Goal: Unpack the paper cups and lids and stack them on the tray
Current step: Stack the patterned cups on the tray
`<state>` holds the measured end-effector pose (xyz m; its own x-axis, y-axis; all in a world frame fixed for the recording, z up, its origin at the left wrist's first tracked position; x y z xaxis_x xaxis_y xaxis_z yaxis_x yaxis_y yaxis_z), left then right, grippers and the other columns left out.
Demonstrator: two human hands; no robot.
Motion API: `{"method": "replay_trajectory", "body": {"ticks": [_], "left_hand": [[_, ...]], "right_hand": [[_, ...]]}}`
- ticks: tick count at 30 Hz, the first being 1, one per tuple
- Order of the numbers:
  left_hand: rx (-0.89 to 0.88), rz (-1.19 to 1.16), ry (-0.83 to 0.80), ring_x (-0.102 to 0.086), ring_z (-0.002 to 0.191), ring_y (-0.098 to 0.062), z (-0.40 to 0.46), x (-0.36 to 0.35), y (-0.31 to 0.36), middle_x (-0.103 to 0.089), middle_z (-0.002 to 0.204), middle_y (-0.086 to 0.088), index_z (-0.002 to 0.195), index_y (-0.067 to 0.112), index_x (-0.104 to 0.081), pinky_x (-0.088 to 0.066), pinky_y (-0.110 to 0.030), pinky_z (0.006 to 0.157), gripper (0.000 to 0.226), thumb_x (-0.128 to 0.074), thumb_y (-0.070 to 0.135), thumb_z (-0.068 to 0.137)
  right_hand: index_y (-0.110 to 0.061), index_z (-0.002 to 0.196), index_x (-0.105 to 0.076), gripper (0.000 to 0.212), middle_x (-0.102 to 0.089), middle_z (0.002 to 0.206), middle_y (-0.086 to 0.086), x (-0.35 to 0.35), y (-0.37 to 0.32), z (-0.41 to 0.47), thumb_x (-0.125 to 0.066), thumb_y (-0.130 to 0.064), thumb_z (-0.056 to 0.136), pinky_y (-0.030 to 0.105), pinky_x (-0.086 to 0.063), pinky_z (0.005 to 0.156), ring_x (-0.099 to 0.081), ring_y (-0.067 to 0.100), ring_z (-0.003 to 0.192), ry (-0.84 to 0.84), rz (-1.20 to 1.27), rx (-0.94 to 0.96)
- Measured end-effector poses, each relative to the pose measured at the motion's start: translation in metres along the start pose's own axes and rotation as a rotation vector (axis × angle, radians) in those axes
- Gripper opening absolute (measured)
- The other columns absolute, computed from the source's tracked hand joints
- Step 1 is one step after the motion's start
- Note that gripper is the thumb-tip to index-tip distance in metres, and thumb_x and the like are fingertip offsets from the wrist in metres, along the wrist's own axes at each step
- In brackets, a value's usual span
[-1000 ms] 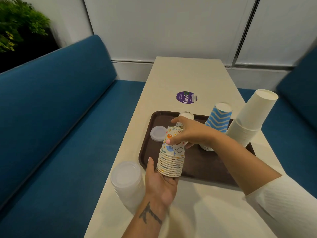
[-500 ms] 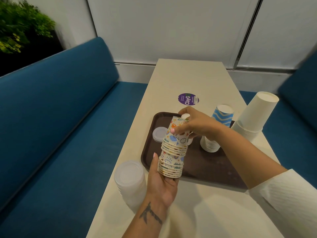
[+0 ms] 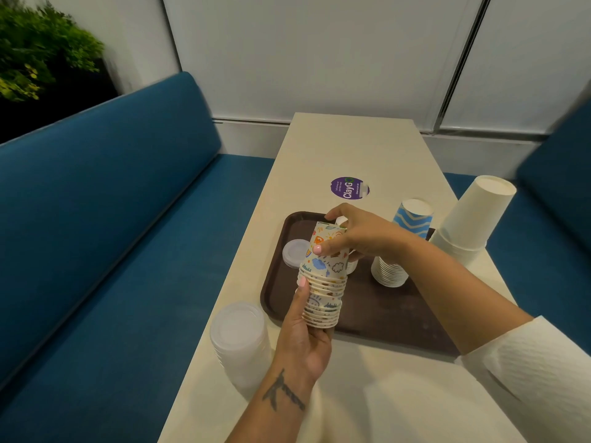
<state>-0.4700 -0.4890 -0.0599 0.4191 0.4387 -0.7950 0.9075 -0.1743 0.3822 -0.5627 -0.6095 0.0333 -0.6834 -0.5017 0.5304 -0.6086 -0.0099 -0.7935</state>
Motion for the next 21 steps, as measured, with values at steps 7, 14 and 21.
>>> {"method": "replay_trajectory", "body": {"ticks": [7, 14, 21], "left_hand": [[-0.011, 0.008, 0.038, -0.068, 0.09, -0.023, 0.001, -0.003, 0.0, -0.074, 0.1, -0.01, 0.111, 0.011, -0.066, -0.051, -0.032, 0.084, 0.044, -0.065, 0.031, 0.071], [-0.012, 0.018, 0.056, -0.071, 0.081, -0.021, 0.004, 0.001, 0.0, -0.075, 0.097, -0.011, 0.108, 0.01, -0.065, -0.053, -0.031, 0.083, 0.043, -0.065, 0.032, 0.071], [0.015, 0.005, 0.077, -0.073, 0.078, -0.02, 0.005, 0.008, -0.001, -0.075, 0.097, -0.011, 0.112, 0.01, -0.064, -0.06, -0.028, 0.067, 0.044, -0.066, 0.029, 0.072]], "right_hand": [[-0.021, 0.131, -0.041, 0.075, -0.055, 0.12, 0.006, 0.002, -0.004, 0.001, -0.083, -0.031, 0.07, 0.041, -0.056, 0.088, -0.061, 0.025, 0.104, 0.002, -0.012, 0.007], [-0.023, 0.127, -0.042, 0.07, -0.056, 0.111, 0.003, 0.007, -0.007, 0.004, -0.081, -0.033, 0.071, 0.036, -0.056, 0.083, -0.061, 0.022, 0.1, 0.019, 0.005, -0.008], [-0.021, 0.126, -0.043, 0.069, -0.06, 0.115, 0.009, 0.025, -0.015, 0.008, -0.082, -0.031, 0.07, 0.04, -0.056, 0.086, -0.062, 0.024, 0.101, 0.09, 0.092, -0.001]]}}
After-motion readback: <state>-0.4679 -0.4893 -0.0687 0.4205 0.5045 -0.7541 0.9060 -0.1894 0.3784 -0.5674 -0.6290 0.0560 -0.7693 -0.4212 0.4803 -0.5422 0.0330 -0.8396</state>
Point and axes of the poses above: each hand's wrist, its own z-axis towards the middle knuckle, its own x-axis out of the back of the hand, y = z × x, the point moved 2 cm from there along z, towards the middle knuckle
